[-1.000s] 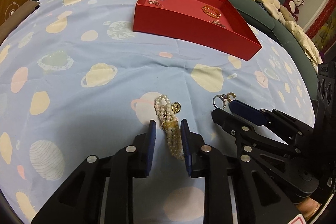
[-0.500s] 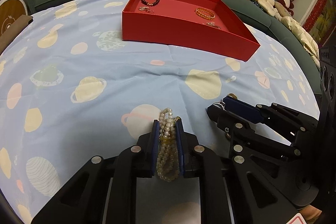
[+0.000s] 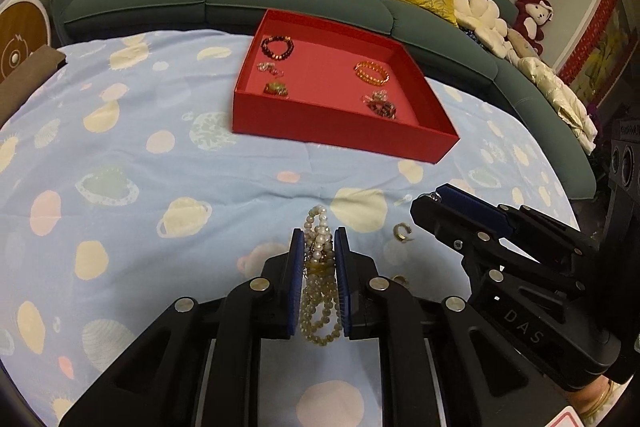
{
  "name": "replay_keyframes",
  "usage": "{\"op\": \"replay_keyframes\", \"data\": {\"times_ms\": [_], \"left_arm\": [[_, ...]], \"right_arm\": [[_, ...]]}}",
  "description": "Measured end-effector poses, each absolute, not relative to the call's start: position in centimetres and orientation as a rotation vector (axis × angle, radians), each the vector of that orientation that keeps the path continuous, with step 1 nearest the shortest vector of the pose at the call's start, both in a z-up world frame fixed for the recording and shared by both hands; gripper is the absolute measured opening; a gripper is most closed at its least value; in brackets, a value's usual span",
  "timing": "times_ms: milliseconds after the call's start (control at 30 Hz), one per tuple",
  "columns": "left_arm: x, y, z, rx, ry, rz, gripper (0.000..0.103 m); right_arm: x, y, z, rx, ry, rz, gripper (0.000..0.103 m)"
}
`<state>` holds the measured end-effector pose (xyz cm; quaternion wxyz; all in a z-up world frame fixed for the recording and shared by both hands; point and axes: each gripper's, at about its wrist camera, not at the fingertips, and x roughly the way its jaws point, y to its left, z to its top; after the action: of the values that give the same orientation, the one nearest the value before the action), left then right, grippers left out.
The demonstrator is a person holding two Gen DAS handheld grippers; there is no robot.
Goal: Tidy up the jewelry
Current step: 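Lift the pearl strand with the left tool while the right tool grasps the stone ring, then carry the pearl strand and ring into the red box and open both tools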
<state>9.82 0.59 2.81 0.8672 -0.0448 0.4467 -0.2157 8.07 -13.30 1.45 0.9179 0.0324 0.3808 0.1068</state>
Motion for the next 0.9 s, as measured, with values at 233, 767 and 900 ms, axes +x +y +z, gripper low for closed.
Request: {"op": "replay_keyframes", "data": {"times_ms": [233, 767, 900], "left_arm": [[13.6, -0.9, 9.1, -0.079, 0.827, -0.480, 0.012], [32.4, -8.3, 4.9, -0.076, 0.944, -0.426, 0.013], [33.3, -7.9, 3.6, -0.095, 0.928, -0.407, 0.015]], "right_arm": [[10.0, -16.0, 6.9, 0.114, 0.711, 0.202, 0.023], [27.6, -21.2, 2.9, 0.296, 0.842, 0.128, 0.023], [29.4, -21.1, 1.2, 0.298, 0.868, 0.114, 0.026]]}}
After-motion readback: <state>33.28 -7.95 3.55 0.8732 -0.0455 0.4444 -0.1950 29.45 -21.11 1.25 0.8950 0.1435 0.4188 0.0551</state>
